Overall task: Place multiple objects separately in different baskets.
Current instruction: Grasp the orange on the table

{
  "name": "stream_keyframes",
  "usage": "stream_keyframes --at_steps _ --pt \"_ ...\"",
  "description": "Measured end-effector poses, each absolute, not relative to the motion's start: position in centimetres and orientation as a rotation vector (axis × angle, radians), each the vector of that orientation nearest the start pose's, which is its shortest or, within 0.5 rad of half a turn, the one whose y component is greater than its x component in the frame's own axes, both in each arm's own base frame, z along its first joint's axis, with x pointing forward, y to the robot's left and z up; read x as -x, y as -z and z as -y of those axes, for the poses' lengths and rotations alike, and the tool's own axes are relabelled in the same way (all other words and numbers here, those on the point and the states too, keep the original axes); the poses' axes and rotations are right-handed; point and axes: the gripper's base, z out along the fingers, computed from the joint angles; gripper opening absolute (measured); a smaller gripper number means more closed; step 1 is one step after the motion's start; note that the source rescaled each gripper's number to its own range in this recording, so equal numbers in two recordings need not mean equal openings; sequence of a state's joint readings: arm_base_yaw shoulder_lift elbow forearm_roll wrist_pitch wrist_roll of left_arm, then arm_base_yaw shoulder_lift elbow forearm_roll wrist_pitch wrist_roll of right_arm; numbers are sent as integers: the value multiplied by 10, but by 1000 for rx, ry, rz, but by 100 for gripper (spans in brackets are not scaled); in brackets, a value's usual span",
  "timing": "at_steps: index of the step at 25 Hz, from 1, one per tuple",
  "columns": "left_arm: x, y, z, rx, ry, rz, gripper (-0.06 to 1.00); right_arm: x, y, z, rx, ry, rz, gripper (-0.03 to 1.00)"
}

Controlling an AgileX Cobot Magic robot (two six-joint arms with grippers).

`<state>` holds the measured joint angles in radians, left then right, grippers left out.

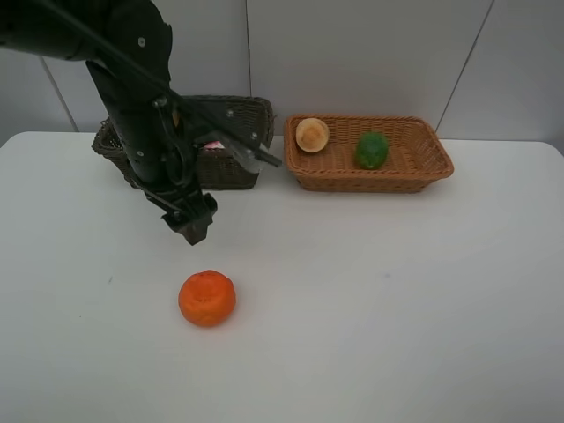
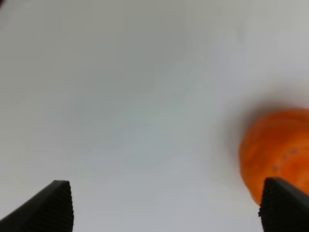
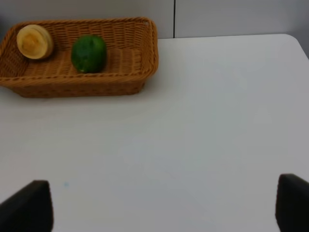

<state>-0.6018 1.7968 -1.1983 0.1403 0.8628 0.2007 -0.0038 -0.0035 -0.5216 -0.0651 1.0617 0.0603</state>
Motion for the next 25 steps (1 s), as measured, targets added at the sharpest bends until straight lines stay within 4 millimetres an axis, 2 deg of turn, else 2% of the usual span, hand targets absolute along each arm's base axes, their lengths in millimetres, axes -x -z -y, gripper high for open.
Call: stream_keyframes --at_steps 4,11,14,16,25 --pt "-268 -181 207 -1377 -78 -2617 100 8 -283 5 -69 42 -2018 100" --pt "-248 -173 228 -1549 -62 -2509 100 8 -283 5 -69 42 -2018 100" --pt "-244 -166 233 -1601 -65 -2489 100 8 -283 5 -69 42 -2018 100" --pt "-239 -154 233 -1646 -77 -2504 100 8 -283 5 -69 42 -2018 100" --pt "-230 -139 227 -1660 -84 -2509 100 8 -283 5 -69 42 -2018 100"
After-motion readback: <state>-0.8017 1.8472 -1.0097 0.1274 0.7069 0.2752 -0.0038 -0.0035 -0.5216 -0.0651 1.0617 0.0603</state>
